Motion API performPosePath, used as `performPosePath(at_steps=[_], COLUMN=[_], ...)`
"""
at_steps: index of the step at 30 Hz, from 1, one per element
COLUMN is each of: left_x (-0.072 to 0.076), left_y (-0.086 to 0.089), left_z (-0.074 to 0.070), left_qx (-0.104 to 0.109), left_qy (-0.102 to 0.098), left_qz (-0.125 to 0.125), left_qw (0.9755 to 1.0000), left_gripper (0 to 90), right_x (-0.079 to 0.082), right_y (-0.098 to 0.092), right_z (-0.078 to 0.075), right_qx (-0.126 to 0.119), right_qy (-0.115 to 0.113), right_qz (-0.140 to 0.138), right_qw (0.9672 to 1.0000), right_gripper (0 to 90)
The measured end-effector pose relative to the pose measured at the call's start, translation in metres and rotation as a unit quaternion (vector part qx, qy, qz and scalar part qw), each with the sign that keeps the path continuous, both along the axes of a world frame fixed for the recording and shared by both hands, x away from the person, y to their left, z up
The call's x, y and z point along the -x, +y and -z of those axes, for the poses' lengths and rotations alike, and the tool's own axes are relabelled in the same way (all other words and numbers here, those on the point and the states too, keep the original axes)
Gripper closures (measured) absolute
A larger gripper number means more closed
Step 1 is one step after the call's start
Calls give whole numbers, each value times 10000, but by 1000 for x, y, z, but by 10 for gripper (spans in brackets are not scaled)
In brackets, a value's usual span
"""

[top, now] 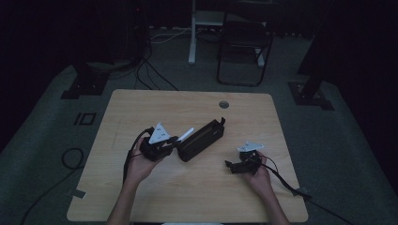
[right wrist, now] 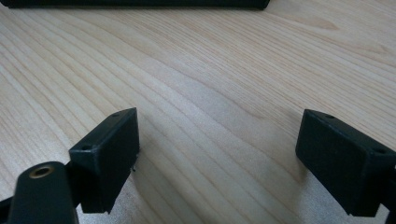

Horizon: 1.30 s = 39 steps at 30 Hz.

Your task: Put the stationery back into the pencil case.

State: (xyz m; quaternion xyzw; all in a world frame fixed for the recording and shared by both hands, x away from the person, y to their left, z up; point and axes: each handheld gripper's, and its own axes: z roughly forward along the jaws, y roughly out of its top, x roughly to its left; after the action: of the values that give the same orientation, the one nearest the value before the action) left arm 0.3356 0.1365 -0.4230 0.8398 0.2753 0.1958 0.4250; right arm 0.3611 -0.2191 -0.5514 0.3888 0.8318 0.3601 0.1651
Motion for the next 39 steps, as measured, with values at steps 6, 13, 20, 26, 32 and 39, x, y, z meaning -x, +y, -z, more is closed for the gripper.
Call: performPosePath(at_steps=[6, 13, 20, 26, 32, 39], left_x=[-3, -6, -10, -12, -14, -17], left_y=[-3, -7, -10, -13, -15, -18], left_z=[0, -1, -2, -1, 0, -1], left_qx=[9, 16, 14, 9, 22, 22], left_qy=[12, 18, 51, 70, 80, 74], left_qz=[13, 17, 42, 36, 28, 35], left_qw=[10000, 10000, 10000, 10000, 10000, 10000], left_gripper=[790, 790, 790, 789, 790, 790], right_x=[0, 0, 0, 0, 0, 0], right_y=[0, 0, 0, 0, 0, 0], right_z=[0, 0, 0, 0, 0, 0], right_qx=[-1, -2, -2, -6, -4, -2], right_qy=[3, 10, 4, 6, 6, 3], right_qz=[-1, 3, 1, 2, 2, 1], right_qw=[10000, 10000, 10000, 10000, 10000, 10000], right_gripper=[130, 130, 130, 130, 130, 130])
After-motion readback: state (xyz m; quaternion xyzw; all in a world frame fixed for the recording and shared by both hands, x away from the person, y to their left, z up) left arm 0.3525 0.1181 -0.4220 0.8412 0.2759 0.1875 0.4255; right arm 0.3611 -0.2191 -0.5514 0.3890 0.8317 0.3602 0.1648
